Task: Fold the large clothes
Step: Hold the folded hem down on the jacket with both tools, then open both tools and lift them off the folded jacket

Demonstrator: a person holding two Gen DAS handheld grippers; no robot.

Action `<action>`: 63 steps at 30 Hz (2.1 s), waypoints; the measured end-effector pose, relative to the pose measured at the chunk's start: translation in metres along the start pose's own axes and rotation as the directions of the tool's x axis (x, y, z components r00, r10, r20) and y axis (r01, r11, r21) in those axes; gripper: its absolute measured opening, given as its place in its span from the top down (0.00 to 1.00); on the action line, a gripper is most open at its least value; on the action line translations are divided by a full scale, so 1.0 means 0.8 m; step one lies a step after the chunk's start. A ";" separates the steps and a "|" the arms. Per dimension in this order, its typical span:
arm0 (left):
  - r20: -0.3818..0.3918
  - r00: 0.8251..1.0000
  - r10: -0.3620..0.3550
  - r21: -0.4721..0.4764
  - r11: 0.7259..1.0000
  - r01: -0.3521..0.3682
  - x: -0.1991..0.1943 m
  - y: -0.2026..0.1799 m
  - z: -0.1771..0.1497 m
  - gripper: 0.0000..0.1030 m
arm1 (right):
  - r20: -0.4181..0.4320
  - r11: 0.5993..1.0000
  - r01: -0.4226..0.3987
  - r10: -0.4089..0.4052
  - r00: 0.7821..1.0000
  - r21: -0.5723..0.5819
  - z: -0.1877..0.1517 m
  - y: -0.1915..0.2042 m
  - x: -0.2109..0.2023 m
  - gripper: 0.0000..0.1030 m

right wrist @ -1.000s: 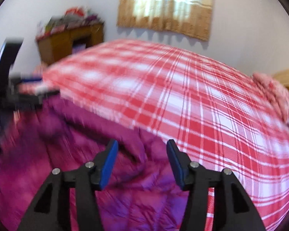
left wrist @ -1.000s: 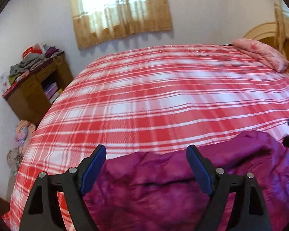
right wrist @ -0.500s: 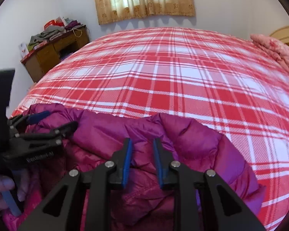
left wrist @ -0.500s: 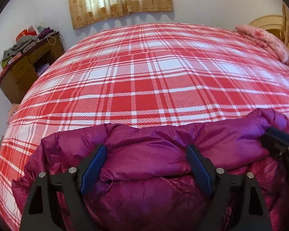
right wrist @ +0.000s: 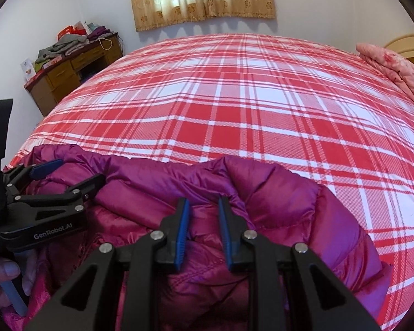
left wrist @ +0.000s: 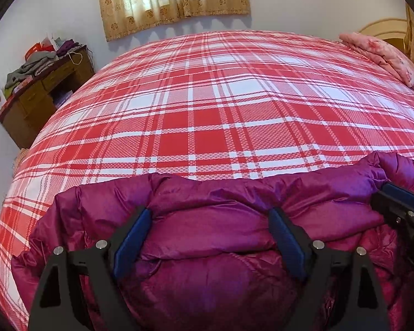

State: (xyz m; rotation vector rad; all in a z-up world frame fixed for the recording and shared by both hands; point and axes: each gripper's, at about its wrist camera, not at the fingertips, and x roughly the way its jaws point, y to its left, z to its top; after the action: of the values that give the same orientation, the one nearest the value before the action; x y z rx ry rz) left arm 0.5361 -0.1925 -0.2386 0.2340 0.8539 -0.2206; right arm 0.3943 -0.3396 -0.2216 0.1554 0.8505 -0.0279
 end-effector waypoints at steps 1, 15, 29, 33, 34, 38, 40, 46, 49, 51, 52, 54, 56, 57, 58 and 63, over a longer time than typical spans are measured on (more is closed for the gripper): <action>0.000 1.000 0.000 -0.001 1.000 0.000 0.000 0.001 0.000 0.14 | -0.002 1.000 0.005 -0.005 1.000 -0.004 0.000 0.001 0.001 0.77; -0.001 1.000 0.000 -0.001 1.000 0.000 0.001 0.001 -0.001 0.13 | -0.006 0.998 0.048 -0.048 0.999 -0.036 -0.001 0.008 0.004 0.77; -0.006 1.000 -0.001 -0.003 1.000 0.001 0.004 0.003 -0.001 0.13 | -0.010 0.997 0.061 -0.061 0.998 -0.048 -0.001 0.010 0.006 0.77; -0.006 1.000 -0.002 -0.004 1.000 0.002 0.004 0.003 -0.002 0.12 | -0.012 0.997 0.062 -0.063 0.998 -0.049 -0.001 0.011 0.008 0.77; -0.007 1.000 -0.003 -0.005 1.000 0.003 0.005 0.003 -0.002 0.12 | -0.011 0.997 0.063 -0.064 0.998 -0.050 -0.001 0.012 0.008 0.77; -0.008 1.000 -0.004 -0.006 1.000 0.004 0.005 0.004 -0.002 0.12 | -0.012 0.996 0.068 -0.069 0.998 -0.054 -0.001 0.013 0.009 0.77; -0.008 1.000 -0.003 -0.006 1.000 0.003 0.005 0.004 -0.002 0.12 | -0.012 0.996 0.070 -0.071 0.997 -0.055 -0.001 0.013 0.009 0.77; -0.009 1.000 -0.003 -0.006 1.000 0.003 0.005 0.003 -0.002 0.12 | -0.013 0.996 0.073 -0.074 0.997 -0.057 -0.001 0.013 0.010 0.77; -0.009 1.000 -0.003 -0.006 1.000 0.003 0.005 0.003 -0.001 0.12 | -0.013 0.996 0.072 -0.073 0.997 -0.057 -0.001 0.013 0.010 0.77; -0.009 1.000 -0.002 -0.006 1.000 0.002 0.005 0.003 -0.001 0.12 | -0.015 0.996 0.068 -0.068 0.998 -0.053 -0.001 0.012 0.011 0.77; -0.009 1.000 -0.003 -0.006 1.000 0.003 0.006 0.003 -0.001 0.12 | -0.016 0.996 0.066 -0.067 0.998 -0.051 0.000 0.012 0.011 0.77; -0.014 1.000 0.010 -0.002 1.000 -0.010 0.007 0.001 0.000 0.09 | -0.018 0.996 0.068 -0.069 0.997 -0.052 0.000 0.013 0.012 0.77; -0.027 0.999 0.029 -0.001 1.000 -0.029 0.007 0.002 0.004 0.06 | -0.025 0.994 0.082 -0.084 0.996 -0.067 0.003 0.016 0.012 0.77; -0.034 0.999 0.022 -0.004 1.000 -0.022 0.007 0.003 0.006 0.06 | -0.028 0.993 0.090 -0.093 0.995 -0.081 0.004 0.018 0.011 0.77; -0.048 0.999 0.023 -0.001 1.000 -0.023 0.003 0.007 0.010 0.06 | -0.031 0.992 0.088 -0.091 0.995 -0.095 0.007 0.019 0.009 0.75; 0.048 0.999 0.012 -0.076 0.997 -0.008 -0.087 0.052 0.007 0.06 | 0.058 0.994 0.088 -0.084 0.995 -0.072 -0.003 -0.002 -0.075 0.45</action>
State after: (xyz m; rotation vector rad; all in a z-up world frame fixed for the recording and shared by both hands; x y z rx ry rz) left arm 0.5073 -0.1480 -0.1772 0.1618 0.8117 -0.1835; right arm 0.3526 -0.3427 -0.1781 0.0475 0.8020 -0.0806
